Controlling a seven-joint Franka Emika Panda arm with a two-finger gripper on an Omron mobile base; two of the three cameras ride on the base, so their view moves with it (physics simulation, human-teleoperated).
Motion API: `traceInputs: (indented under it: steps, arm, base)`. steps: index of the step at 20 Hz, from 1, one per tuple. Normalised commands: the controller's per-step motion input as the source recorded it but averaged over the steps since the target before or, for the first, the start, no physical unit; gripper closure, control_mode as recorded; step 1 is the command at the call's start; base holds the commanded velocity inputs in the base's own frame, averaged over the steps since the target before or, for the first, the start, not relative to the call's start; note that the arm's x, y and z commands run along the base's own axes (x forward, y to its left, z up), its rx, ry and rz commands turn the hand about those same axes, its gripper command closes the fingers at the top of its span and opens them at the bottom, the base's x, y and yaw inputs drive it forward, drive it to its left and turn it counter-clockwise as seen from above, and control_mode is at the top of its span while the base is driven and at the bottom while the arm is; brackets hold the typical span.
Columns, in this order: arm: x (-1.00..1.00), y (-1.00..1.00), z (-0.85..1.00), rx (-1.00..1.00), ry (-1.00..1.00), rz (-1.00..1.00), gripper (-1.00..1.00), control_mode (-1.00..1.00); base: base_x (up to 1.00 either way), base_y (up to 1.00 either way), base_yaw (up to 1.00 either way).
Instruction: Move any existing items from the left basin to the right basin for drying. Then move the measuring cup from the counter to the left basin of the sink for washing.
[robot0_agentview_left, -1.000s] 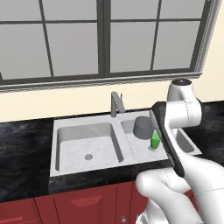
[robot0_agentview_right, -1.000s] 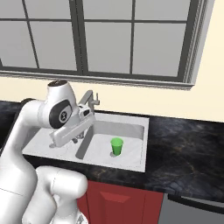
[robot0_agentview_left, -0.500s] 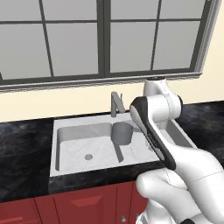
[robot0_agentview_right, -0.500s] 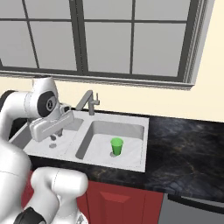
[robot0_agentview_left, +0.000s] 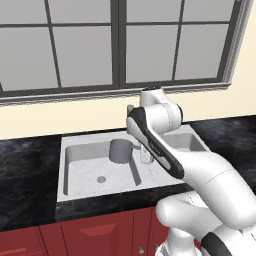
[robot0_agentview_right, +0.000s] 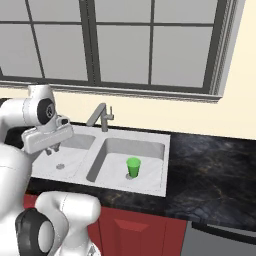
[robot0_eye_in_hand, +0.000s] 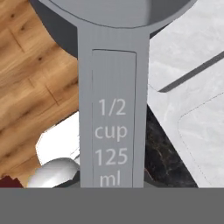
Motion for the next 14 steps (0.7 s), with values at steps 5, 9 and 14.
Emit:
traceInputs:
  steps: [5,9,14]
  arm:
    - [0.29,0.24,-0.34,0.0,0.01,-0.14,1.0,-1.0]
    - [0.28,0.25,-0.34,0.0,0.04,-0.1,1.0,-1.0]
    - [0.16,0.28,-0.41,-0.01,0.1,-0.02,1.0,-1.0]
  base:
    - [0.0,0.0,0.0]
    - [0.0,0.0,0.0]
    - [0.0,0.0,0.0]
